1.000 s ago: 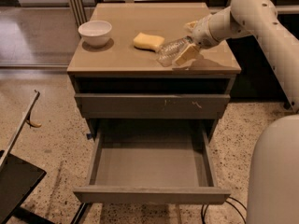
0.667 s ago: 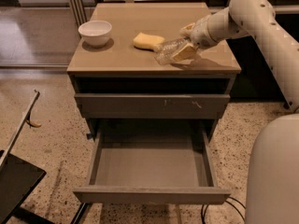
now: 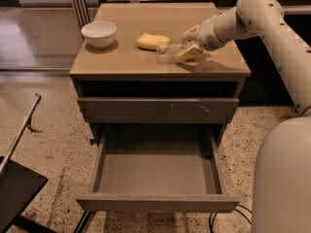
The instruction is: Place water bottle into middle drawer
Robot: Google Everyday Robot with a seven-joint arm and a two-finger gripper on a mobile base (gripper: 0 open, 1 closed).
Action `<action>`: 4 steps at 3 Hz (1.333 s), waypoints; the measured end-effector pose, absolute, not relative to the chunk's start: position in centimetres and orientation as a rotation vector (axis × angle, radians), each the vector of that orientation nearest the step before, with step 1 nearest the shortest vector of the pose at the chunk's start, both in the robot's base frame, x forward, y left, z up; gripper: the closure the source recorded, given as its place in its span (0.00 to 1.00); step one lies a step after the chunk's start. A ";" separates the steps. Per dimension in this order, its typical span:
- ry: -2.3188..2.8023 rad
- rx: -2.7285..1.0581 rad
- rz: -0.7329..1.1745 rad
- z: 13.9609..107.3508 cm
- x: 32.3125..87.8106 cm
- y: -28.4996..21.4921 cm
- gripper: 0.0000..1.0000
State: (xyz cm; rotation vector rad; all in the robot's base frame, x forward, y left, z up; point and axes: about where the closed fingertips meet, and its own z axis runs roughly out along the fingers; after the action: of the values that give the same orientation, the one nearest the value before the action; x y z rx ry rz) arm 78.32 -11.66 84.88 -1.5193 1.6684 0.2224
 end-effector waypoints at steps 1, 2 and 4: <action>1.654 -1.582 0.227 84.6 78.0 -11.3 0.63; 1.642 -1.673 0.242 84.1 77.5 -10.7 0.80; 1.622 -1.710 0.205 86.3 74.7 -13.2 1.00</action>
Offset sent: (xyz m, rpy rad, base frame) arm -0.0123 0.0058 -0.0047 -0.1410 0.0631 0.1783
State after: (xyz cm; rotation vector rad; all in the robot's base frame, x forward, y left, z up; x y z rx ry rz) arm 74.70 -13.23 86.27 -1.7096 1.6222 0.2046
